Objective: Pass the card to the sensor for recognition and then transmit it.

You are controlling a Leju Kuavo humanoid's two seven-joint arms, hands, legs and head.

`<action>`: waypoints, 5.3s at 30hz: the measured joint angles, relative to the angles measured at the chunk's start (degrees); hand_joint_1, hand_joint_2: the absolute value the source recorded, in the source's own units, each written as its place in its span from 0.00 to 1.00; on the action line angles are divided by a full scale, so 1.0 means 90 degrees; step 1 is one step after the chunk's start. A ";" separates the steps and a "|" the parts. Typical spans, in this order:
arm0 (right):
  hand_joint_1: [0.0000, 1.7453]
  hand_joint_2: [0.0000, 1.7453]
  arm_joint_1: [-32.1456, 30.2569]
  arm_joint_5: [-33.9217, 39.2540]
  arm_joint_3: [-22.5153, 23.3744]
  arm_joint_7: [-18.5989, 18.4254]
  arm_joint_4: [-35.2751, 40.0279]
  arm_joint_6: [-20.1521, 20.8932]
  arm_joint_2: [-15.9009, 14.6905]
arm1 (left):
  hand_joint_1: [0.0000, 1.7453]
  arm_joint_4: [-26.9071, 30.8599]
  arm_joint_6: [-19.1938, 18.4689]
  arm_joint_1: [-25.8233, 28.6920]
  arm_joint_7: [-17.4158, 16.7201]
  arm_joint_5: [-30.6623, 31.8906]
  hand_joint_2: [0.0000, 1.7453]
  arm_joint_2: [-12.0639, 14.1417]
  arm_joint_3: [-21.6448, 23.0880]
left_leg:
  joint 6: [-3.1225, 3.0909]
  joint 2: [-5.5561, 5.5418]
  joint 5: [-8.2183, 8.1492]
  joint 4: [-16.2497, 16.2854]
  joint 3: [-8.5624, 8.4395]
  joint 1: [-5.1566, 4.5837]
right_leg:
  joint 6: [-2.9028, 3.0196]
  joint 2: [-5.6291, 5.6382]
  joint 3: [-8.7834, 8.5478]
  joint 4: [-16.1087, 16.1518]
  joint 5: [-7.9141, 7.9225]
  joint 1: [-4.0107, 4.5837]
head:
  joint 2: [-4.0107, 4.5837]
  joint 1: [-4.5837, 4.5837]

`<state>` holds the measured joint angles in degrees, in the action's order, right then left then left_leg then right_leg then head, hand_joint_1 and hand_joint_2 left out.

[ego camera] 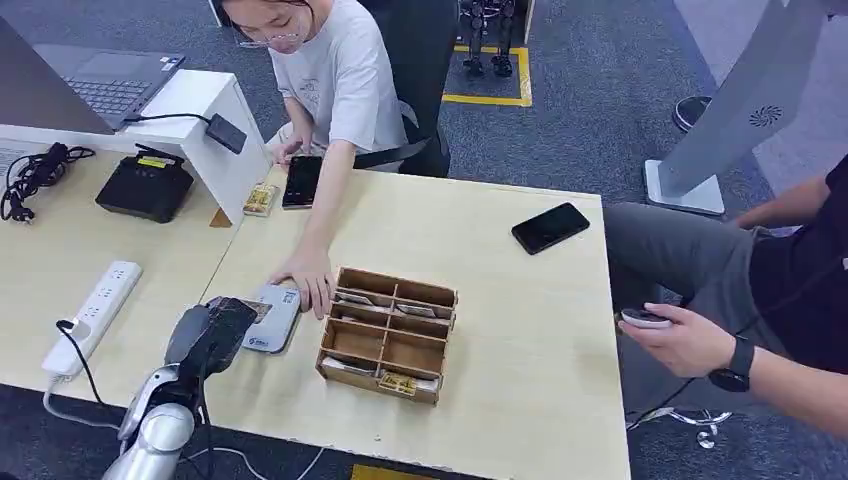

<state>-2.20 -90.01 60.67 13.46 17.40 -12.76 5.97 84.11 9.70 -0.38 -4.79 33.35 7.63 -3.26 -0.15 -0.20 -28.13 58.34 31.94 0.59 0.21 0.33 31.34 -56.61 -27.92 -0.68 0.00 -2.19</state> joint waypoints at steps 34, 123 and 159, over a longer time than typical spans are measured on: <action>0.00 0.00 -0.0004 0.0000 -0.0223 0.0000 -0.0017 -0.0007 0.0000 | 1.00 -0.0228 -0.0277 -0.0217 -0.0119 0.0243 1.00 -0.0231 0.0236 | 0.0000 0.0000 0.0000 0.0001 -0.0001 -0.0001 | -0.0001 0.0000 0.0000 0.0000 0.0001 0.0000 | 0.0000 0.0000; 0.00 0.00 0.0100 0.0000 -0.0702 0.0189 -0.0338 -0.0289 -0.0146 | 1.00 -0.1756 0.1491 -0.0896 -0.0583 0.3602 1.00 -0.0272 0.0359 | -0.0003 0.0000 0.0002 0.0001 -0.0012 -0.0001 | 0.0000 -0.0001 -0.0011 -0.0001 0.0001 0.0000 | 0.0000 0.0000; 0.00 0.00 0.0098 0.0000 -0.0702 0.0219 -0.0369 -0.0308 -0.0153 | 1.00 -0.1581 0.1654 -0.0768 0.0017 0.3478 1.00 -0.0192 0.0486 | -0.0003 -0.0001 0.0003 0.0001 -0.0013 -0.0002 | -0.0001 -0.0002 -0.0015 -0.0002 0.0001 0.0000 | 0.0000 0.0000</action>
<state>-1.31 -90.01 54.36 15.43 14.08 -15.54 4.59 69.88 24.59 -7.29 -4.63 64.65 5.90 1.12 -0.18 -0.21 -28.11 58.35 31.82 0.57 0.20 0.31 31.21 -56.63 -27.91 -0.69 0.00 -2.19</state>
